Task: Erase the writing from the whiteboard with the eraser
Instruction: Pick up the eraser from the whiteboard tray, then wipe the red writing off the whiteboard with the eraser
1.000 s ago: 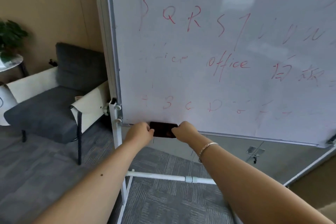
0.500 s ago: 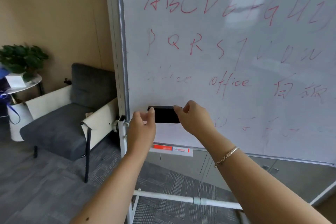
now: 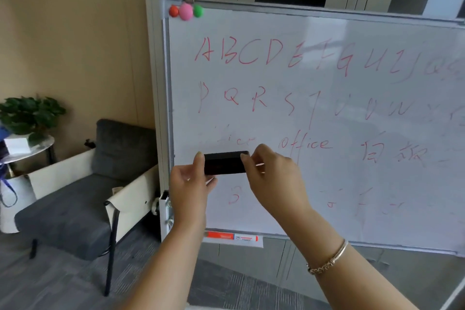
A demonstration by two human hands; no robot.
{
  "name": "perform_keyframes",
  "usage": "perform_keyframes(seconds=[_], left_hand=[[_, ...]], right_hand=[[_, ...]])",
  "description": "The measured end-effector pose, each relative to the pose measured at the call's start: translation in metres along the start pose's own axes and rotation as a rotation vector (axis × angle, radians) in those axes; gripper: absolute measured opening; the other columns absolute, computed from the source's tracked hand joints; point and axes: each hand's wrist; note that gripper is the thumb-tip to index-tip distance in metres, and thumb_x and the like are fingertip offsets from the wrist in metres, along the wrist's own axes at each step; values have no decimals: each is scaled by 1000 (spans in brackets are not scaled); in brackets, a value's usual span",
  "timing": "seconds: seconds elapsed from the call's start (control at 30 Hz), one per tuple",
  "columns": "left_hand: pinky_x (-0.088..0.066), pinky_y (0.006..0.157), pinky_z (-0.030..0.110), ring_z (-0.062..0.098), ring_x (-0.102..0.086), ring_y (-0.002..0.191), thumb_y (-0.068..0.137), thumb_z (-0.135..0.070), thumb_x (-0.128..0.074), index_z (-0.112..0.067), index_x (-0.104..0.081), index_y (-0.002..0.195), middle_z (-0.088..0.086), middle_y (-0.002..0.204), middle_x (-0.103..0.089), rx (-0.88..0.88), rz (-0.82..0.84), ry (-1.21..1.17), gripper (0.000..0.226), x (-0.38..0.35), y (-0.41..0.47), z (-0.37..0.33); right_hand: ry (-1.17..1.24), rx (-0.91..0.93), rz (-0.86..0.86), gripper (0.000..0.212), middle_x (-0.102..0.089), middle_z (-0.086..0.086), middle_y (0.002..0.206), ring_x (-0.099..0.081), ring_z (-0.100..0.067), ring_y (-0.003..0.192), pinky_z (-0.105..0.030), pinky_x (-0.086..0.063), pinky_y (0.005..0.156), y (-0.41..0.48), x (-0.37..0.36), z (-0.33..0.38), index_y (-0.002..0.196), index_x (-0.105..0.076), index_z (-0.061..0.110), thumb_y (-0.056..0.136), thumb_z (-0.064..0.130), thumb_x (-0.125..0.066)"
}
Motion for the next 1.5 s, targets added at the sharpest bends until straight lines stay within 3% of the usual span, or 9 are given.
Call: perform_keyframes(seconds=[0.1, 0.23, 0.43, 0.6, 0.73, 0.93, 1.07, 1.23, 1.5], left_hand=[[-62, 72, 26, 20, -74, 97, 92, -34, -69, -16, -57, 102, 9, 115, -67, -87, 79, -6, 24, 5, -2, -11], [-59, 70, 20, 8, -71, 97, 92, -21, -67, -17, -58, 110, -4, 110, -67, -288, 245, 23, 20, 3, -12, -31], [-61, 84, 38, 17, -70, 106, 77, -45, -76, -29, -61, 107, -8, 111, -67, -453, 443, 5, 37, -2, -4, -60], [-53, 96, 22, 3, -58, 124, 78, -54, -70, -46, -52, 118, -22, 126, -60, -607, 607, 297, 44, -2, 24, -83], [-27, 117, 15, 1, -31, 146, 88, -54, -58, -36, -43, 140, -26, 150, -40, -998, 603, 653, 57, -9, 63, -119], [-15, 125, 49, 14, -10, 155, 92, -49, -51, -23, -34, 153, -6, 163, -27, -1445, 530, 991, 68, -60, 122, -195], [-6, 125, 43, 16, -10, 156, 94, -33, -47, -23, -30, 156, -3, 164, -26, -1413, 397, 987, 65, -93, 146, -227], [-19, 118, 42, 25, -47, 133, 97, -27, -33, -22, -56, 140, 2, 139, -58, -1298, 265, 1030, 49, -105, 171, -235], [-20, 119, 42, 23, -51, 123, 98, -15, -36, -21, -61, 136, 1, 127, -62, -1408, 227, 998, 46, -102, 183, -225]], right_hand=[[106, -95, 124, 28, -70, 9, 88, -64, -5, 69, -18, -47, 56, 5, 13, -5, 93, -56, 26, 97, 54, -55], [107, 82, 345, 51, -64, 14, 114, -62, -2, 105, -23, -52, 92, 23, 30, 2, 132, -53, 32, 92, 62, -57], [132, 288, 397, 46, -65, 15, 107, -65, -5, 97, -25, -55, 87, 51, 45, 26, 128, -54, 44, 87, 61, -66], [-56, 487, 259, 54, -48, 22, 117, -42, -1, 113, -18, -42, 94, 78, 47, 13, 137, -40, 52, 89, 59, -65], [-398, 701, 187, 57, -48, 10, 118, -45, -14, 109, -26, -48, 82, 108, 48, -4, 142, -38, 46, 90, 60, -58], [-505, 921, -122, 58, -58, -9, 114, -56, -30, 100, -37, -56, 70, 169, 60, -3, 133, -58, 26, 82, 44, -79], [-475, 966, -273, 55, -59, -14, 118, -53, -34, 106, -42, -55, 76, 213, 75, 15, 132, -63, 22, 82, 34, -82], [-378, 976, -345, 50, -60, -15, 118, -56, -36, 106, -43, -56, 78, 248, 64, 34, 128, -68, 20, 81, 29, -84], [-319, 1083, -398, 44, -60, -20, 122, -56, -39, 107, -44, -54, 87, 239, -10, 34, 130, -66, 11, 88, 23, -75]])
Point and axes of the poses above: each hand's wrist, its own y-axis towards the middle knuckle, its own x-axis out of the back of the hand, z = x × y
